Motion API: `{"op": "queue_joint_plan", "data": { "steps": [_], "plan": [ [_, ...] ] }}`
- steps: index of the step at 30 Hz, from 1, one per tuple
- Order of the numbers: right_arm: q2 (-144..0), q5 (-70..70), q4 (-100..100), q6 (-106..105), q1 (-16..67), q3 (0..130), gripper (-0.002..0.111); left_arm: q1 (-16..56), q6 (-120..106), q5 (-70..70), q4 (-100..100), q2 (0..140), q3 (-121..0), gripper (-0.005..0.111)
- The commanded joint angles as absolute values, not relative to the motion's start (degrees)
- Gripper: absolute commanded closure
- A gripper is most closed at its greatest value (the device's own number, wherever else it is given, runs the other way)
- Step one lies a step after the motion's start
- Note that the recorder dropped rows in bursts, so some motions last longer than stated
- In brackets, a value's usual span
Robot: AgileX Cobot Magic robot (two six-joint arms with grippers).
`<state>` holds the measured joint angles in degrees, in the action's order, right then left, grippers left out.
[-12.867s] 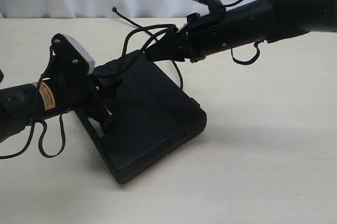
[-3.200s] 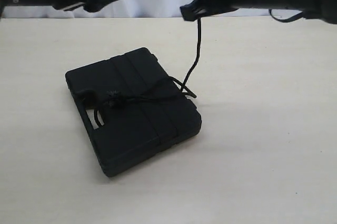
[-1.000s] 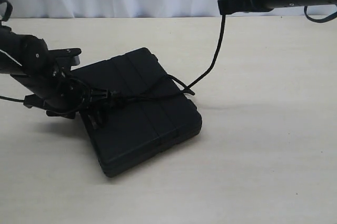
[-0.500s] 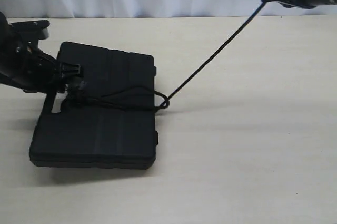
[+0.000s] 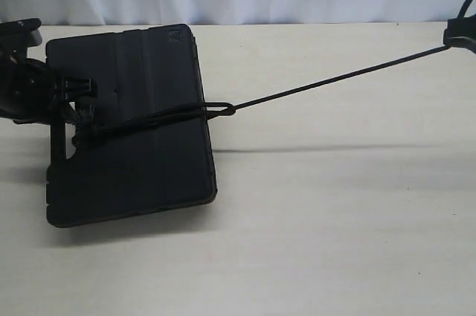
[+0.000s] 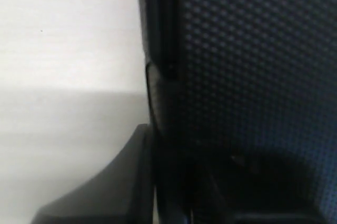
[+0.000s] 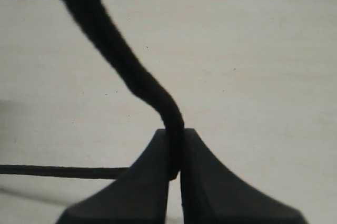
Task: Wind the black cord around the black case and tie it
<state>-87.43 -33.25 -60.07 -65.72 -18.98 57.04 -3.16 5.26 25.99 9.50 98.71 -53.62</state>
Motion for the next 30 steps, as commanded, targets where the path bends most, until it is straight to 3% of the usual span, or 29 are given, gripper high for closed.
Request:
{"op": "queue_joint_plan", "data": {
  "steps": [1, 12, 27, 30],
  "plan": [
    [-89.1, -24.2, -59.1, -66.8, -21.5, 57.4, 0.104, -4.2, 4.2, 22.6, 5.6, 97.8, -54.0, 0.107],
    [-93.7, -19.7, -59.6, -66.8, -21.5, 57.4, 0.104, -4.0, 4.2, 17.0, 8.6, 101.5, -54.0, 0.107],
    [-95.1, -16.6, -65.7, -68.1, -21.5, 57.4, 0.104, 3.4, 4.3, 4.9, 10.1, 103.1, -55.0, 0.106],
    [-96.9, -16.6, -66.6, -68.1, -21.3, 57.4, 0.104, 3.4, 4.3, 3.6, 9.6, 105.0, -55.1, 0.098]
  ]
}}
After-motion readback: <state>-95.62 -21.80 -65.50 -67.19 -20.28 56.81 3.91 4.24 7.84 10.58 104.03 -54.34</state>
